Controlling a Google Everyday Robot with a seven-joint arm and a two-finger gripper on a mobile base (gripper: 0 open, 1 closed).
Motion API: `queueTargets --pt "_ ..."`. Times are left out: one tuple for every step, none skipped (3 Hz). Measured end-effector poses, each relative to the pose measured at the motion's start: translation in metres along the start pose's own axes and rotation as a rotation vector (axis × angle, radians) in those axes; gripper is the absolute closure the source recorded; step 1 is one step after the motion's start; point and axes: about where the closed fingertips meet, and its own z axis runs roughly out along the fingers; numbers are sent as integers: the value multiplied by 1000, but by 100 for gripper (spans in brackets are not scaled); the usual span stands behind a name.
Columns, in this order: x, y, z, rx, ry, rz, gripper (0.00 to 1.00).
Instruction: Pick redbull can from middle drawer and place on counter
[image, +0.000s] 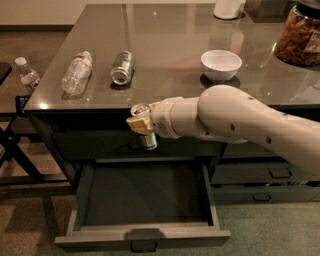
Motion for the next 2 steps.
queueTargets --pt "-36 -14 -18 31 -31 -18 100" --pt "-86 -32 -49 80 -72 -56 100"
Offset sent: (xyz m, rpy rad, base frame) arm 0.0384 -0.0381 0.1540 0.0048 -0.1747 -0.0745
